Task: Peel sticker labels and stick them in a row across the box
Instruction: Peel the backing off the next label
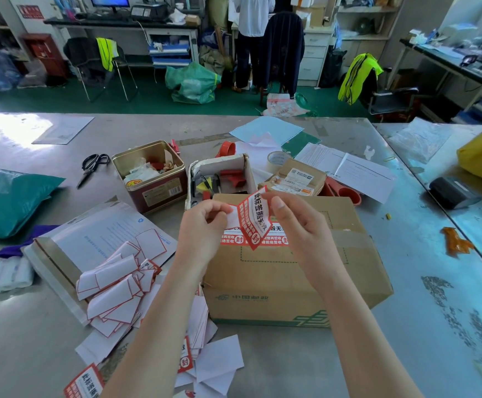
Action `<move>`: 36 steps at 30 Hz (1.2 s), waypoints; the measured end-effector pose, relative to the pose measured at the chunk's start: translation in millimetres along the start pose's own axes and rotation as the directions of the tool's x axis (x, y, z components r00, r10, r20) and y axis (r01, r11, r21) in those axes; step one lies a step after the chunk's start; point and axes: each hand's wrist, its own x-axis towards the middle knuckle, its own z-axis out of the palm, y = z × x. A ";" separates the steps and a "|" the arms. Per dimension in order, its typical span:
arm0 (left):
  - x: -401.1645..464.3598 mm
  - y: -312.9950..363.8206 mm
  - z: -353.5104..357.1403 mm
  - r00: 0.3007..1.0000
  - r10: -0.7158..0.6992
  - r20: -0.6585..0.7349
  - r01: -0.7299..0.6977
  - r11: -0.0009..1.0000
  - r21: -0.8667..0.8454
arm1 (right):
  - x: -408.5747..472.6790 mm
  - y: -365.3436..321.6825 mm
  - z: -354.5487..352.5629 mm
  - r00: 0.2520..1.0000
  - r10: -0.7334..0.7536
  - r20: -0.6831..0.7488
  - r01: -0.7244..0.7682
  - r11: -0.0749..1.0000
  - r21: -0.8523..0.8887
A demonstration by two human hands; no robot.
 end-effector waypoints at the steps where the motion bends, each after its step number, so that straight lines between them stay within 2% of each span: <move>1: 0.3 -0.6 -1.1 1.000 0.006 -0.012 -0.006 1.000 0.000 | 0.4 0.4 0.6 1.000 0.004 0.004 -0.004 1.000 -0.003; 10: 3.5 -9.5 -15.6 0.985 0.053 -0.163 -0.057 0.998 -0.022 | 3.7 -1.8 11.6 0.999 0.049 0.009 -0.048 0.999 -0.020; 18: 12.7 -29.8 -42.5 0.955 0.003 -0.295 -0.015 0.999 -0.037 | 7.8 -6.8 30.4 0.999 0.025 0.019 -0.025 0.999 -0.033; 28: 22.6 -85.4 -88.5 0.947 -0.176 -0.267 0.145 0.981 -0.132 | 7.8 -8.6 75.3 0.996 0.012 0.085 -0.008 0.999 -0.048; 32: 21.9 -120.9 -107.3 0.914 -0.270 -0.303 0.233 0.961 -0.152 | 3.8 -6.6 105.1 0.988 0.038 0.149 -0.033 0.999 -0.037; 36: 19.9 -151.1 -122.8 0.869 -0.369 -0.331 0.313 0.926 -0.209 | 3.5 0.7 135.5 0.972 0.069 0.223 -0.044 0.992 -0.116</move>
